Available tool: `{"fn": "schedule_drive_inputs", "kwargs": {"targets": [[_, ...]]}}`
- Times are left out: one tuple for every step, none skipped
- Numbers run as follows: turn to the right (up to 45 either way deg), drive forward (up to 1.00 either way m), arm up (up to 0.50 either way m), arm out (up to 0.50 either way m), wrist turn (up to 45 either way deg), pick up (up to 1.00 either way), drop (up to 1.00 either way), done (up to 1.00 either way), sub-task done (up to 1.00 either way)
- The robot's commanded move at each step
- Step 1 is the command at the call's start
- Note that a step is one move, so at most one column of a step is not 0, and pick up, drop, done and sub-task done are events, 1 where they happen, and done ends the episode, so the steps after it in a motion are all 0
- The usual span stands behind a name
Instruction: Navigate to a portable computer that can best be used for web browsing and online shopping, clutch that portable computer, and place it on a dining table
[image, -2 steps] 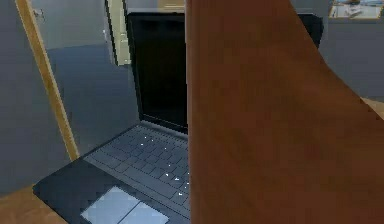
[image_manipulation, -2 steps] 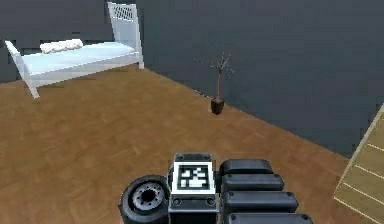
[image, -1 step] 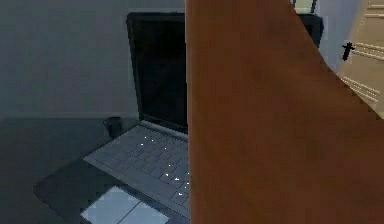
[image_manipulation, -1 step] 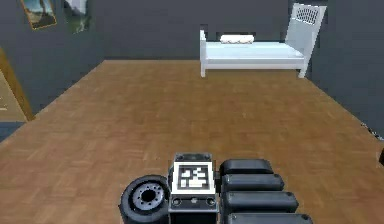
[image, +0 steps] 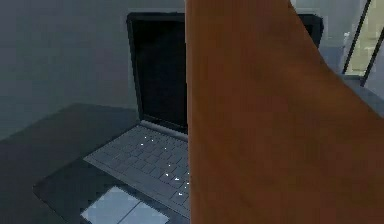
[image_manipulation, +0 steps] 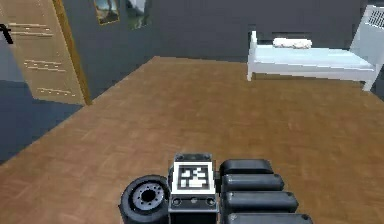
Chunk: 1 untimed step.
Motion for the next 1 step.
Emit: {"fn": "schedule_drive_inputs", "kwargs": {"targets": [[45.0, 0.00, 0.00, 0.00, 0.0, 0.00, 0.00, 0.00, 0.00]]}}
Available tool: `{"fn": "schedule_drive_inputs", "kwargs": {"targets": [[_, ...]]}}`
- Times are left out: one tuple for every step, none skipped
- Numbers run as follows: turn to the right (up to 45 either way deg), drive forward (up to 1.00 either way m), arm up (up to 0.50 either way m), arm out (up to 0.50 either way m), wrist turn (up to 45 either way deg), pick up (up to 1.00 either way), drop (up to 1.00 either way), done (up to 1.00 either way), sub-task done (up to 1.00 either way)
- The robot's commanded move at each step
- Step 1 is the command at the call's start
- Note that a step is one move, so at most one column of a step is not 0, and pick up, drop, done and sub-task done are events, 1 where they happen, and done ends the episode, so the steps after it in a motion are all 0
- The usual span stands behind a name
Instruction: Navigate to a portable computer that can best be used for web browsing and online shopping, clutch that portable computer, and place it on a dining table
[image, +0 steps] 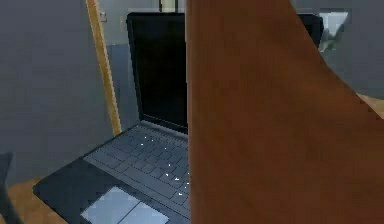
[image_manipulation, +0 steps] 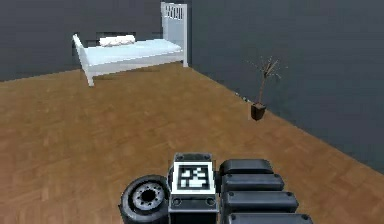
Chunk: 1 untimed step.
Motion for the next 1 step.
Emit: {"fn": "schedule_drive_inputs", "kwargs": {"targets": [[24.0, 0.00, 0.00, 0.00, 0.0, 0.00, 0.00, 0.00, 0.00]]}}
